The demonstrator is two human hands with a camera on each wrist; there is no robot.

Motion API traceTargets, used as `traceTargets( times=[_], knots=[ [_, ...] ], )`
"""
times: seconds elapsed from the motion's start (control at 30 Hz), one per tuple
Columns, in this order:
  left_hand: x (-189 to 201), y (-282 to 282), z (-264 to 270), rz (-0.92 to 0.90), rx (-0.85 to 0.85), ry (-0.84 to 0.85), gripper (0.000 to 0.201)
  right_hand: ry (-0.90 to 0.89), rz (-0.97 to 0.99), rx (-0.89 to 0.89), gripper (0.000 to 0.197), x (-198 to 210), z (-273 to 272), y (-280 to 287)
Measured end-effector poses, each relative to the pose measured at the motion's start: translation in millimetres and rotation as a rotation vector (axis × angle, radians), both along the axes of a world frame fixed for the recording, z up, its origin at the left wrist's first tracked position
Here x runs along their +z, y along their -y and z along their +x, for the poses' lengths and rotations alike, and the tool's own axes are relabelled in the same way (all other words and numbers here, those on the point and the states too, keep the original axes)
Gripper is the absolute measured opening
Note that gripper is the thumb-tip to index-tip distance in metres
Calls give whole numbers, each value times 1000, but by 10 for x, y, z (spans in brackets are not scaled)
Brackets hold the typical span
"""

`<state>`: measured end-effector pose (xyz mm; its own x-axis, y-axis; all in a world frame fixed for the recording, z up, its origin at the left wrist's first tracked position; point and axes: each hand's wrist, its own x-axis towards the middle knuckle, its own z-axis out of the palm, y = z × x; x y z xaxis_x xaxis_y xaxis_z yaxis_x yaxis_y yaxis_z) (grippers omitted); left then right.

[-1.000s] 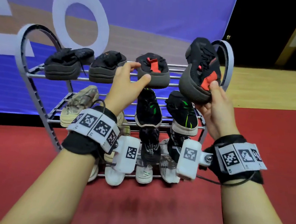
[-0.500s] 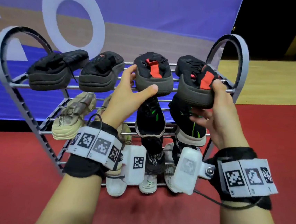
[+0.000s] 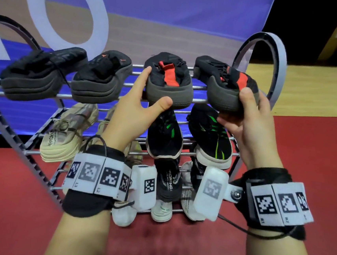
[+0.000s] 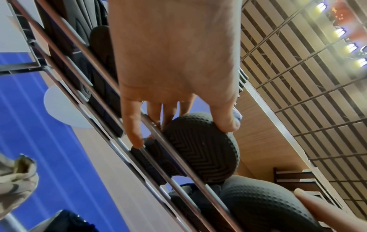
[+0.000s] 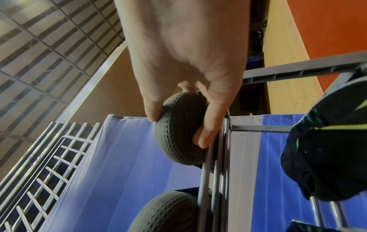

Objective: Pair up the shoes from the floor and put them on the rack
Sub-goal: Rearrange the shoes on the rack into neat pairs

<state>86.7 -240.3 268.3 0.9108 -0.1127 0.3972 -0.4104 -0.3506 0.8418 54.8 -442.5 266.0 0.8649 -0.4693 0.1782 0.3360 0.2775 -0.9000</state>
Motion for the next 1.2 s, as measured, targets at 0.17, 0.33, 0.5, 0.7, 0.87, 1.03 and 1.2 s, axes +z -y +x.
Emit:
traceTargets(
  times=[0.17,0.33,0.5,0.7,0.87,1.03,1.2],
  knots=[
    [-15,-19,13,41,24,38,77,64,40,-25,43,-41,88,-23],
    [-49,28,44,53,50,61,75,44,-17,-62,40,-56,116,-34],
    [-55,54,45,56,50,73,73,24,-43,-23,47,-99,98,-28],
    [-37,50,44,68,25,67,74,11,-73,-7,59,-141,29,-61],
    [-135,39,-13,171,202,217,73,-83,-229,-84,59,-256,-52,-117],
    [-427,-94,-185,232,357,303,37,-307,-518,-124,62,-424,-152,-145],
    [-861,-148,-239,455,256,-12,30,-631,-937,-177,50,-633,-264,-92]
  ],
)
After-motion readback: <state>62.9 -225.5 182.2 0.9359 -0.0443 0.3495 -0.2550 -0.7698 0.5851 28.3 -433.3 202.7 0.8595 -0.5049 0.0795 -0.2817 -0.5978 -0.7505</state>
